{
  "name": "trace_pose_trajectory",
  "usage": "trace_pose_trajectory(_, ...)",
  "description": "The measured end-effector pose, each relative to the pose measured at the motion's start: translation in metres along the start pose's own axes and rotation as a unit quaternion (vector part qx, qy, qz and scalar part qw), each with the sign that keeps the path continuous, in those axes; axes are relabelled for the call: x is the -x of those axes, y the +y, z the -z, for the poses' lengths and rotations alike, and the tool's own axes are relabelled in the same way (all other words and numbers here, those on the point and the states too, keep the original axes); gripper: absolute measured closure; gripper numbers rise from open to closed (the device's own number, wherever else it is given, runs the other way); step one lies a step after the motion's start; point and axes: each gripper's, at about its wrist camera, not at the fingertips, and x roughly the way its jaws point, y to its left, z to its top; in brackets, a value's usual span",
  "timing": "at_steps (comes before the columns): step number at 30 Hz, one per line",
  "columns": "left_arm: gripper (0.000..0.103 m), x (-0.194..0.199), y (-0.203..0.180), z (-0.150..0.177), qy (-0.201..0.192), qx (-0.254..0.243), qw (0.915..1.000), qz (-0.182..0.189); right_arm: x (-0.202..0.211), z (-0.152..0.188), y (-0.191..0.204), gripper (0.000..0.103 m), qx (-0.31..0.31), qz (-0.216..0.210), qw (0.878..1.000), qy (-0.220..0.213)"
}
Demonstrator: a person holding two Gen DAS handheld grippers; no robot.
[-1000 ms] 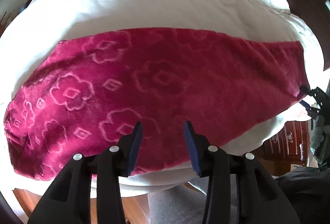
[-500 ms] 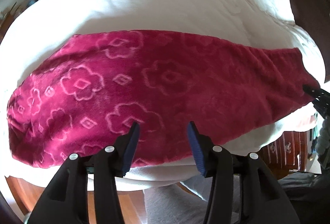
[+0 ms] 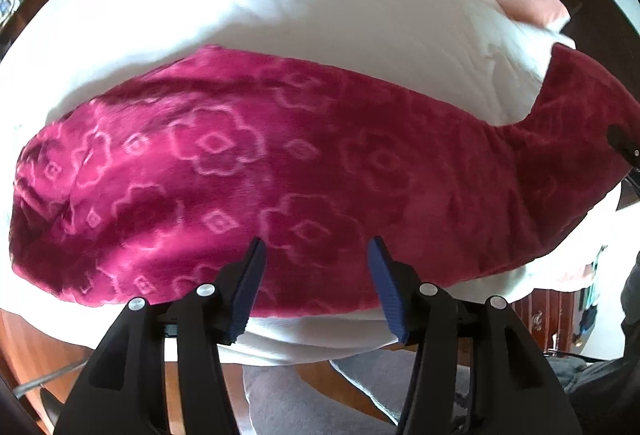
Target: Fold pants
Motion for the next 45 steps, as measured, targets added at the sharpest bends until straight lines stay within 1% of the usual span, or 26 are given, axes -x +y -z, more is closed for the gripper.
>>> trace_pose_trajectory(2, 0.049, 0.004, 0.017, 0.000, -0.003, 0.010, 0.9999, 0.001, -0.013, -0.001, 0.020, 0.088, 0.006, -0.009, 1.000, 0.011)
trace_pose_trajectory(5, 0.048, 0.011, 0.047, 0.002, -0.010, 0.030, 0.9995, 0.004, -0.048, -0.011, 0.065, 0.088, 0.020, -0.017, 0.999, 0.025)
trace_pose_trajectory(12, 0.048, 0.019, 0.129, 0.020, -0.004, 0.080, 0.9968, 0.005, -0.104, -0.019, 0.141, 0.088, 0.046, -0.030, 0.997, 0.056)
trace_pose_trajectory(13, 0.048, 0.020, 0.141, 0.023, -0.003, 0.086, 0.9963, 0.005, -0.105, -0.020, 0.144, 0.088, 0.047, -0.033, 0.997, 0.059)
trace_pose_trajectory(14, 0.048, 0.021, 0.152, 0.025, -0.002, 0.092, 0.9958, 0.006, -0.114, -0.023, 0.160, 0.088, 0.049, -0.035, 0.996, 0.062)
trace_pose_trajectory(20, 0.048, 0.029, 0.209, 0.038, -0.001, 0.118, 0.9930, 0.003, -0.155, -0.023, 0.222, 0.088, 0.071, -0.058, 0.993, 0.080)
trace_pose_trajectory(23, 0.048, 0.031, 0.244, 0.048, 0.002, 0.140, 0.9902, -0.003, -0.178, -0.017, 0.256, 0.088, 0.088, -0.073, 0.989, 0.093)
trace_pose_trajectory(27, 0.048, 0.034, 0.276, 0.059, 0.006, 0.161, 0.9869, -0.010, -0.202, -0.006, 0.288, 0.088, 0.108, -0.087, 0.984, 0.113)
trace_pose_trajectory(31, 0.048, 0.037, 0.296, 0.069, 0.008, 0.171, 0.9852, -0.012, -0.224, 0.010, 0.308, 0.088, 0.136, -0.086, 0.978, 0.136)
trace_pose_trajectory(36, 0.048, 0.035, 0.307, 0.074, 0.014, 0.174, 0.9846, -0.009, -0.248, 0.033, 0.312, 0.088, 0.151, -0.071, 0.972, 0.168)
trace_pose_trajectory(39, 0.048, 0.033, 0.310, 0.074, 0.018, 0.172, 0.9849, -0.005, -0.263, 0.046, 0.315, 0.088, 0.157, -0.063, 0.968, 0.184)
trace_pose_trajectory(44, 0.048, 0.029, 0.309, 0.069, 0.020, 0.164, 0.9862, -0.001, -0.290, 0.069, 0.332, 0.088, 0.182, -0.053, 0.961, 0.203)
trace_pose_trajectory(45, 0.048, 0.028, 0.309, 0.065, 0.020, 0.162, 0.9865, 0.000, -0.293, 0.072, 0.332, 0.084, 0.185, -0.051, 0.959, 0.209)
